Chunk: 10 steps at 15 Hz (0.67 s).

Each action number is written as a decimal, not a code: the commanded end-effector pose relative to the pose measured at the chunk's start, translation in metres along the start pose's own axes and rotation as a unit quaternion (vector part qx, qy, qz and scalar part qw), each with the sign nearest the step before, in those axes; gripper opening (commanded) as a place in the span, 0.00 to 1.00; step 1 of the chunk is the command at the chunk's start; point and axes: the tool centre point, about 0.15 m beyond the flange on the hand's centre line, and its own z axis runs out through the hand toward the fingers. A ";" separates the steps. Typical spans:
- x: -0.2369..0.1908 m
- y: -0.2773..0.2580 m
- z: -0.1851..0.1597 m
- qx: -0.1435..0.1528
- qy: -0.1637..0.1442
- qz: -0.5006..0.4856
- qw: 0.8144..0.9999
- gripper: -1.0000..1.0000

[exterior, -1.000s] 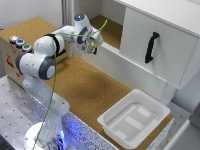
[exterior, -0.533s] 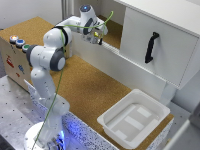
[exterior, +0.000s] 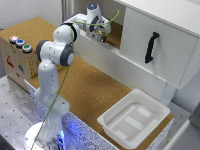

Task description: Place the yellow block inside the left cabinet

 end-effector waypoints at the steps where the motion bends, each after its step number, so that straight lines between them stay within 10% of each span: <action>1: -0.003 -0.018 -0.022 -0.059 0.003 -0.001 0.998 1.00; 10: -0.103 -0.007 -0.083 -0.053 -0.020 0.036 0.998 1.00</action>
